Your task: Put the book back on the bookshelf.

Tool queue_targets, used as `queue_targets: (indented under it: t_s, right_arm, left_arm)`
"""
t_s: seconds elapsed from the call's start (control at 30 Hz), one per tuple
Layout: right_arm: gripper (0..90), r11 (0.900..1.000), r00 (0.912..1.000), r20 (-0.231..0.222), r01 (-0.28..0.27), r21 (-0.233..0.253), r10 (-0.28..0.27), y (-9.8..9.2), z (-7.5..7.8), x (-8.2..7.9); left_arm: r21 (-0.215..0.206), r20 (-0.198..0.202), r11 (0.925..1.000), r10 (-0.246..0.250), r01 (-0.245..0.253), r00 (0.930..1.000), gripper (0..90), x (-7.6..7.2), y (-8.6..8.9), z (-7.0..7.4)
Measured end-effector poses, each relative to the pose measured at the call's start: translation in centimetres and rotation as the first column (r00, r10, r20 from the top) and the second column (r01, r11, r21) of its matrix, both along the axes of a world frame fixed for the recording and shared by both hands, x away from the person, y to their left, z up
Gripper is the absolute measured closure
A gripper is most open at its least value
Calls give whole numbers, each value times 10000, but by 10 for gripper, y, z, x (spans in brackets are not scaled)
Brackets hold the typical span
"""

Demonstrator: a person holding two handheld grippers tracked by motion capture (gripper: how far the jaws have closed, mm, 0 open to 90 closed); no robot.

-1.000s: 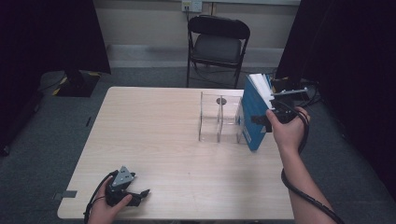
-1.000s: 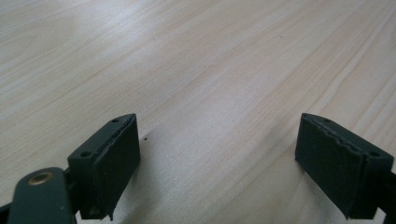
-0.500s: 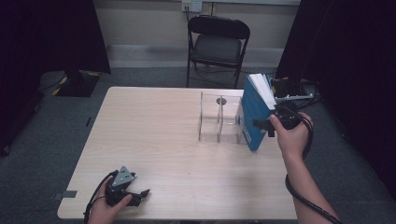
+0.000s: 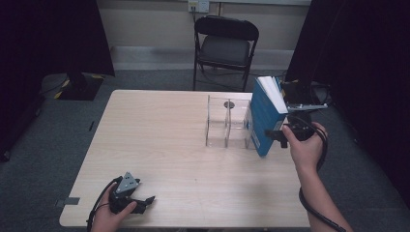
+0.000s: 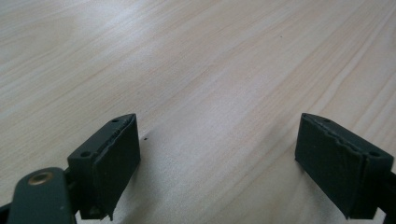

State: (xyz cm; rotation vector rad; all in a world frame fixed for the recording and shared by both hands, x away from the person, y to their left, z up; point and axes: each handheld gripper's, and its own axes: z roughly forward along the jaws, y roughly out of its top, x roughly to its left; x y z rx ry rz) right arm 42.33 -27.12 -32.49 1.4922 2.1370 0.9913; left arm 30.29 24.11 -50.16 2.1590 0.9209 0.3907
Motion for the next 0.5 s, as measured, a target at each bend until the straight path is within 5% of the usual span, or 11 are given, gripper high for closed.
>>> queue_targets:
  t_s: [0.5]
  right_arm:
    - [191,9998,10000,13,42,-193,-42,-1,-6,-12]
  left_arm:
    - [3,-7,10000,-3,3,10000,136,0,0,0]
